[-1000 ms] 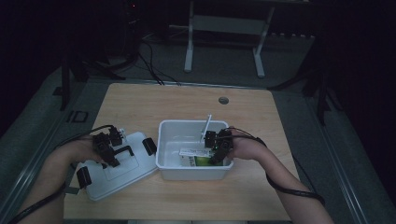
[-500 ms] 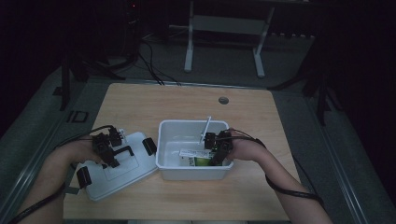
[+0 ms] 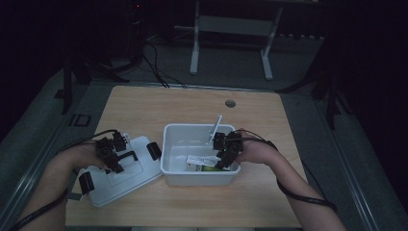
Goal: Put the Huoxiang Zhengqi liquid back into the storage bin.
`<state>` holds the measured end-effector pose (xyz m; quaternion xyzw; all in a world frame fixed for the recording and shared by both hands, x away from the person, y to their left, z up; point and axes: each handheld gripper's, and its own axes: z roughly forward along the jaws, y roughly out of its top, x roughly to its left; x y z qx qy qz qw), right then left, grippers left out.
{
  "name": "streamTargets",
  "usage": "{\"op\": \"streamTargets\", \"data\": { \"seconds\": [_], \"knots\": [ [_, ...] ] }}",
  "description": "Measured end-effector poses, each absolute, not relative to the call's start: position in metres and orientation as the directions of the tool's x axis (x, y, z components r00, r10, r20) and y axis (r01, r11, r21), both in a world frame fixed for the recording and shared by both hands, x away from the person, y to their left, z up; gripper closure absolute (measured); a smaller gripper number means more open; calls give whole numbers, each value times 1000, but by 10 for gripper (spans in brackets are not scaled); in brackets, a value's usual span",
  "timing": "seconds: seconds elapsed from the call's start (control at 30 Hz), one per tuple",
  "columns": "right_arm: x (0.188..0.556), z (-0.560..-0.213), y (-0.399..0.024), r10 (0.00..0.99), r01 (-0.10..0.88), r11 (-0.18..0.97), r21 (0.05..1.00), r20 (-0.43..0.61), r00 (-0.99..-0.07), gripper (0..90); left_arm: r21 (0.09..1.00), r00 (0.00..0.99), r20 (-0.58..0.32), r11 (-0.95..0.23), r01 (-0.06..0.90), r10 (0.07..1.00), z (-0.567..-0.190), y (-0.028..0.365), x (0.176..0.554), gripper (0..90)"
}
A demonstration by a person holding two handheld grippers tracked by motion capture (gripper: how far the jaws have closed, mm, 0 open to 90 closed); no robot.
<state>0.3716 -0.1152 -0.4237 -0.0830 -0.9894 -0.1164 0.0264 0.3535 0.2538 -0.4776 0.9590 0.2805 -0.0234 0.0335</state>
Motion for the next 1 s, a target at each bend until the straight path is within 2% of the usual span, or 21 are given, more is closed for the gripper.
{"op": "streamTargets", "data": {
  "seconds": [0.3, 0.57, 0.7, 1.0],
  "knots": [
    [374, -394, -137, 221, 218, 926, 306, 26, -975, 430, 45, 848, -67, -847, 529, 526, -478, 248, 353, 506],
    [381, -374, -178, 300, 279, 876, 394, 9, -954, 270, 41, 845, -71, -845, 533, 530, -480, 248, 354, 515],
    [383, -372, -194, 327, 299, 864, 406, 0, -945, 218, 33, 848, -72, -849, 528, 525, -481, 247, 354, 522],
    [388, -391, -227, 398, 357, 842, 405, -18, -917, 193, 43, 855, -54, -855, 517, 515, -479, 245, 355, 566]
  ]
}}
